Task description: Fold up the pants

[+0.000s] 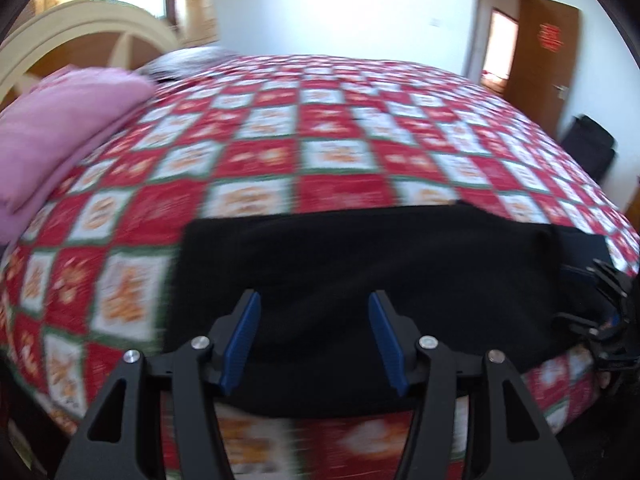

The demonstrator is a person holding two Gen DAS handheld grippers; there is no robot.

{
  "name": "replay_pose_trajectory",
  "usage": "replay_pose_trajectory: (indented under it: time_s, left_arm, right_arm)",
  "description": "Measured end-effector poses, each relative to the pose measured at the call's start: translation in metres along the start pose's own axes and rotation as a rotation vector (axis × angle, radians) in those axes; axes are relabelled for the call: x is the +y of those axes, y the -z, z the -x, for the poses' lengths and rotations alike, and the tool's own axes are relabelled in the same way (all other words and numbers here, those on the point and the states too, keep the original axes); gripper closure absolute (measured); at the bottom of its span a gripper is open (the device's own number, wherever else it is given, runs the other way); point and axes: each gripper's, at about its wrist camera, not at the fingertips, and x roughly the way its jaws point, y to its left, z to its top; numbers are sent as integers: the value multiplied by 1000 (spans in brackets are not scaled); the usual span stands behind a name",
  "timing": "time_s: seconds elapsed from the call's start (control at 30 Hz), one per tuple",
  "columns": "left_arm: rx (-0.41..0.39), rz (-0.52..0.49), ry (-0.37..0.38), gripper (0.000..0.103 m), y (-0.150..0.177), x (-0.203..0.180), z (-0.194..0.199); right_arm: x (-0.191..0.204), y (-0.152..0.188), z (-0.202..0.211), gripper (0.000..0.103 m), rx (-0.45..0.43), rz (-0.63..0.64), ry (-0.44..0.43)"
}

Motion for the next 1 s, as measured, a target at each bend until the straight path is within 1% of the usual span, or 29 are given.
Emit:
replay_pose_trajectory:
  time_s: [0.03,0.07,0.13,0.2,0.27,0.37,0.5,0.7,0.77,0.8,0.93,1.0]
  left_arm:
    - [-1,14,-19,44,2,8,-1]
    - [2,34,-45,44,5,19,-3]
    - [3,69,-69,44,10,35,-8]
    - [3,109,-81,44,15,49,-12]
    - [-6,133,-66,44,17,59,-14]
    - [-23,166,-42,44,16,66,-17]
    - [-38,172,-21,44,14,67,-22]
    - [-42,198,49,43,11,72,-33]
    - [-47,208,58,44,12,72,-32]
    - [-42,204,65,45,13,70,-31]
    - [-41,173,69,45,13,68,-32]
    - [-44,201,104,45,12,75,-34]
  right_arm:
    - [1,1,0,25,3,4,-13]
    - [2,0,1,25,5,7,-14]
    - [1,-2,8,25,3,-8,-26]
    - [0,-2,23,25,-47,-33,-59]
    - [4,1,36,25,-78,-35,-63]
    - [8,8,43,25,-83,-25,-56]
    - [11,15,42,25,-76,-33,-53]
    - [13,17,37,25,-79,-30,-49]
    - [14,18,37,25,-82,-28,-47]
    - [14,18,37,25,-82,-25,-44]
    - [16,19,38,25,-91,-21,-48]
    - [16,19,37,25,-89,-20,-49]
